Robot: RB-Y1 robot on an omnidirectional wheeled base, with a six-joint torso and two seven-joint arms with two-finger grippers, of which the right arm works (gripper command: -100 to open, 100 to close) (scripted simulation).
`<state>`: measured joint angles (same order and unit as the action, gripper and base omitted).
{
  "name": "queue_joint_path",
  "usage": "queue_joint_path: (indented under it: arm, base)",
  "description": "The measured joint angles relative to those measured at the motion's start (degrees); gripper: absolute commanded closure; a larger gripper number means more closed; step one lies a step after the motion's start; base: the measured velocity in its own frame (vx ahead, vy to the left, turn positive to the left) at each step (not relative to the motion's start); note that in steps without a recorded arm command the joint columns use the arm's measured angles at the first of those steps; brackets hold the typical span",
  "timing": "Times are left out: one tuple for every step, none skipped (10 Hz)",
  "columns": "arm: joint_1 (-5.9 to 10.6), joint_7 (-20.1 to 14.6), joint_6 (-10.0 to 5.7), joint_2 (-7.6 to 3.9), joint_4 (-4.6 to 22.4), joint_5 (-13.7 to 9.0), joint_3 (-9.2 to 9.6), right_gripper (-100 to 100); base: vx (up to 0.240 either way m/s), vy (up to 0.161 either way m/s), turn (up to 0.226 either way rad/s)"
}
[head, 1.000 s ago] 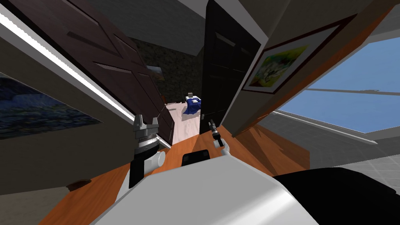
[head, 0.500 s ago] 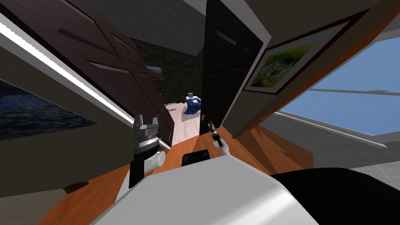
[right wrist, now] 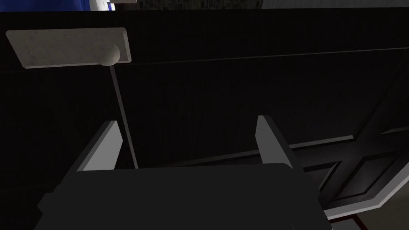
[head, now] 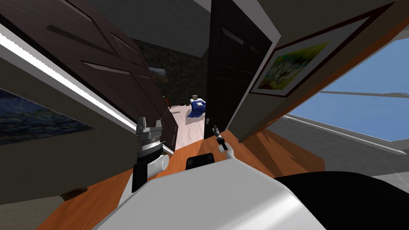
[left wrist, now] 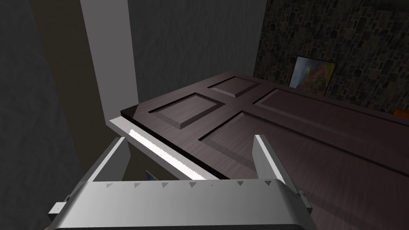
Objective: Push the door open
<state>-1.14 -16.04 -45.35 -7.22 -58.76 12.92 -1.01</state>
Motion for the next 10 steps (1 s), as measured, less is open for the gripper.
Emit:
queue_joint_path:
  arm:
    - [0.97, -0.1, -0.41, 0.05, 2.3, 0.3, -0.08, -100]
    - [1.49, -0.4, -1.18, -0.25, 4.7, 0.6, -0.15, -100]
    - [1.92, -1.0, -1.27, -0.45, 6.2, 1.0, -0.09, -100]
    - [2.70, -1.4, -1.27, -0.56, 8.0, 1.3, -0.08, -100]
    - [3.37, -1.7, -1.74, -0.68, 10.2, 1.6, -0.13, -100]
    - [3.88, -2.1, -2.01, -0.82, 11.8, 2.0, -0.13, -100]
    - [4.58, -2.3, -2.41, -0.89, 13.8, 2.2, -0.18, -100]
    - [5.09, -2.5, -2.67, -0.80, 15.6, 2.6, -0.17, -100]
    - [5.41, -2.8, -2.75, -0.91, 16.8, 2.9, -0.13, -100]
    - [5.85, -3.1, -3.03, -1.02, 18.2, 3.1, -0.15, -100]
  base:
    - [0.081, -0.018, 0.020]
    - [0.089, -0.027, 0.010]
    - [0.094, -0.028, 0.016]
    - [0.099, -0.022, 0.016]
    - [0.093, -0.024, 0.011]
    - [0.093, -0.035, 0.010]
    - [0.120, -0.030, 0.017]
    - [0.132, -0.019, 0.012]
    - [0.105, -0.015, 0.007]
    - [0.042, -0.007, 0.003]
